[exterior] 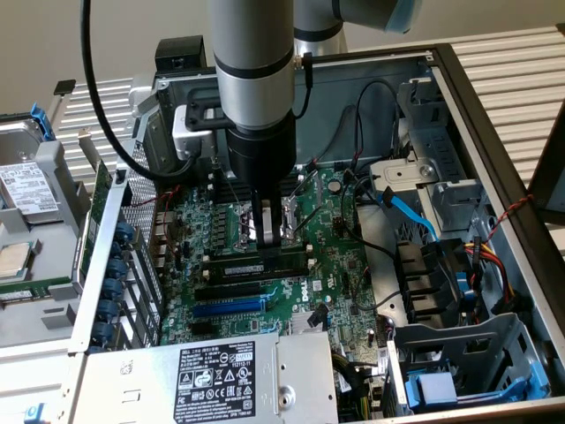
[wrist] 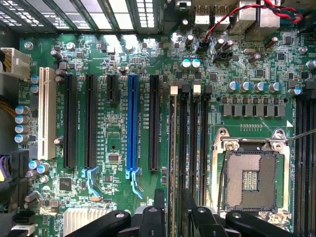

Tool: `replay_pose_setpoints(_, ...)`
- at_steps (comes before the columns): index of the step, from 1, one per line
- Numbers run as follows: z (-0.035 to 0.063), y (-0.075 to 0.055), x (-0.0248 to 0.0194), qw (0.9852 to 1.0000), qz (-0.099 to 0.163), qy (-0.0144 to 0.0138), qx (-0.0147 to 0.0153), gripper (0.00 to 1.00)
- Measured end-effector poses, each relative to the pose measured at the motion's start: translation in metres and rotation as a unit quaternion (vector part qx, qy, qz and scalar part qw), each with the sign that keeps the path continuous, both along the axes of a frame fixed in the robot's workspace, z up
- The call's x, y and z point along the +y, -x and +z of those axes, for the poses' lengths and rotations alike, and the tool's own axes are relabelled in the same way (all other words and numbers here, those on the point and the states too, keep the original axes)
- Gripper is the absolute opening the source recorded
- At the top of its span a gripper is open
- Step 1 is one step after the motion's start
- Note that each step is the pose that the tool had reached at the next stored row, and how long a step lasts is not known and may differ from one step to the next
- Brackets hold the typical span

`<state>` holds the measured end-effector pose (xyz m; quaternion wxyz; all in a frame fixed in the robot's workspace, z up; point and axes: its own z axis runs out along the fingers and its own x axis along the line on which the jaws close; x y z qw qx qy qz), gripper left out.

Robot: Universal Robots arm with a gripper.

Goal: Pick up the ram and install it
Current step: 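Insert the ram into the slot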

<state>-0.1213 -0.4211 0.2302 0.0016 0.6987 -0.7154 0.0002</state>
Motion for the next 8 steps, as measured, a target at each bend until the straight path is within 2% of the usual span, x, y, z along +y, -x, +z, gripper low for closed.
replay_pose_setpoints(8, 0.0101, 0.000, 0.0000, 1.0000, 0.000, 0.0000, -0.0001, 0.28)
